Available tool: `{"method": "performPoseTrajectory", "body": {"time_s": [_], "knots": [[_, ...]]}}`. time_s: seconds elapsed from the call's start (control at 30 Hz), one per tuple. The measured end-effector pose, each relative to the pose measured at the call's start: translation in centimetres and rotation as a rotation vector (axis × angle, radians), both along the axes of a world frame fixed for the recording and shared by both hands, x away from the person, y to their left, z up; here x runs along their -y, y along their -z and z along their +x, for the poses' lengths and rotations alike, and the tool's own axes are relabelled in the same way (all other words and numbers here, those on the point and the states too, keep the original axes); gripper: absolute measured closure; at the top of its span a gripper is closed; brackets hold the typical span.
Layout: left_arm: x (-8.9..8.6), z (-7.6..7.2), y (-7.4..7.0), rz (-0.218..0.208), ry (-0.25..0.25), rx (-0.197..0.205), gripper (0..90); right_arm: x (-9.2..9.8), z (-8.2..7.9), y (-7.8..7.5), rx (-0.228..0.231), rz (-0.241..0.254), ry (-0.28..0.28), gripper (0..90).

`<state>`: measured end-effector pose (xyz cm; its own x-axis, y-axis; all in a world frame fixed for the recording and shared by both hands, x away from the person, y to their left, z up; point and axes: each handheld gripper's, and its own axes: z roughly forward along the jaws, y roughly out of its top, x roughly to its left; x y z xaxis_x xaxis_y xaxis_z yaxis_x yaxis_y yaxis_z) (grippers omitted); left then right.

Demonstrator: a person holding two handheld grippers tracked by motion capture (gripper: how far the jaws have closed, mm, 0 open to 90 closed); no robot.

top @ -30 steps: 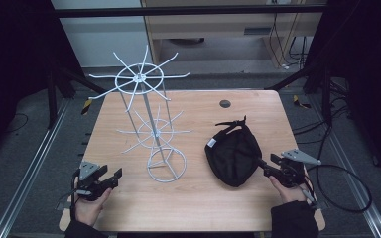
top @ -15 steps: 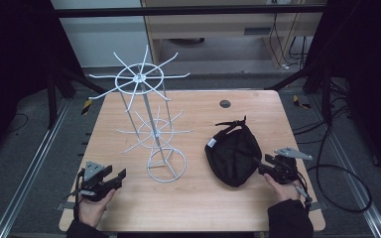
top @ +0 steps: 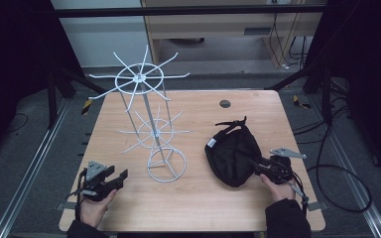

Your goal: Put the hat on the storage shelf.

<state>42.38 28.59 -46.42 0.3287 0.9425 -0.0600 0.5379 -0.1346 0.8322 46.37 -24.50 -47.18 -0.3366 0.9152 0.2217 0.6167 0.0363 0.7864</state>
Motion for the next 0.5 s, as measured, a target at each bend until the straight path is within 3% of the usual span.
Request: {"method": "performPoseTrajectory", "body": {"time_s": [0.2, 0.37, 0.5], "knots": [[0.0, 0.0, 0.0, 0.000, 0.001, -0.003, 47.0, 0.1, 0.1, -0.2, 0.004, 0.024, 0.013, 66.8], [0.0, 0.0, 0.0, 0.000, 0.001, -0.004, 47.6, 0.2, 0.1, -0.4, 0.004, 0.011, 0.027, 76.0], [0.0, 0.0, 0.0, -0.005, 0.005, -0.006, 48.1, 0.4, -0.2, -1.2, 0.036, 0.016, 0.036, 81.6]]}}
